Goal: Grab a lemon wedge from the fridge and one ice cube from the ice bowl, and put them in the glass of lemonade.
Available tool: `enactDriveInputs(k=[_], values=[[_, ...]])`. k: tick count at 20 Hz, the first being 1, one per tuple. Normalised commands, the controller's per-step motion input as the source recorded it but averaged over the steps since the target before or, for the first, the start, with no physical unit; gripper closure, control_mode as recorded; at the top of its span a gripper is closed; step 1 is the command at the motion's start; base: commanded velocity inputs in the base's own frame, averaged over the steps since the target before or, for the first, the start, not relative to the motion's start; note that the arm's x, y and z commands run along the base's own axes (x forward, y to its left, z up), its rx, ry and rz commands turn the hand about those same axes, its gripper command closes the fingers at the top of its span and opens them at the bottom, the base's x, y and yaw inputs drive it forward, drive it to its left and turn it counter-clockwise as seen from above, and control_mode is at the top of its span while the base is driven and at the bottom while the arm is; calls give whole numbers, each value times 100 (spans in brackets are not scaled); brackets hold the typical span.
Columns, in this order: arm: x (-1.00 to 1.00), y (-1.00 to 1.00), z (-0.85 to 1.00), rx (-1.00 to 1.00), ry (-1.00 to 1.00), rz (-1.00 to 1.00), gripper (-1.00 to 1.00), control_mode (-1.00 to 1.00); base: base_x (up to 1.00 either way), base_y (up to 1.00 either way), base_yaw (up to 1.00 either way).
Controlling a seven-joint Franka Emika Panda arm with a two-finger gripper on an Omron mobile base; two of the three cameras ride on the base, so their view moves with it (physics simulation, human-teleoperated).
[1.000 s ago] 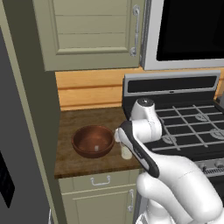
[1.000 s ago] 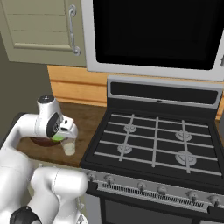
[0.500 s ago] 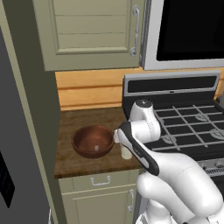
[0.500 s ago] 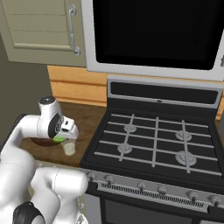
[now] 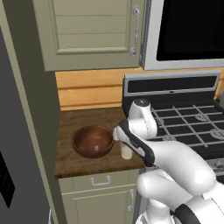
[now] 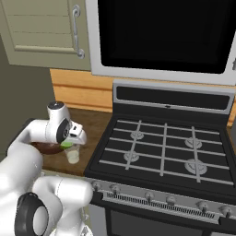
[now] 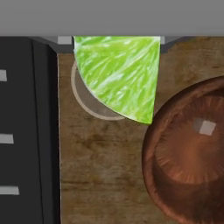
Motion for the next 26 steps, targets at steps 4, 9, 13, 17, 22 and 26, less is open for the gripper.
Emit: enactDriveInputs(k=[4,9,13,17,22,26], values=[[-4,-12,-34,0,7,0,100,-100,0,0,0],[-5,0,0,0,1,0,100,-100,0,0,0],[11,7,0,0,0,0,100,-100,0,0,0],[19,0,0,0,0,0,100,-100,0,0,0],[5,0,-14,0,0,0,100,-100,0,0,0],[0,0,-30,0,0,0,100,-100,0,0,0]])
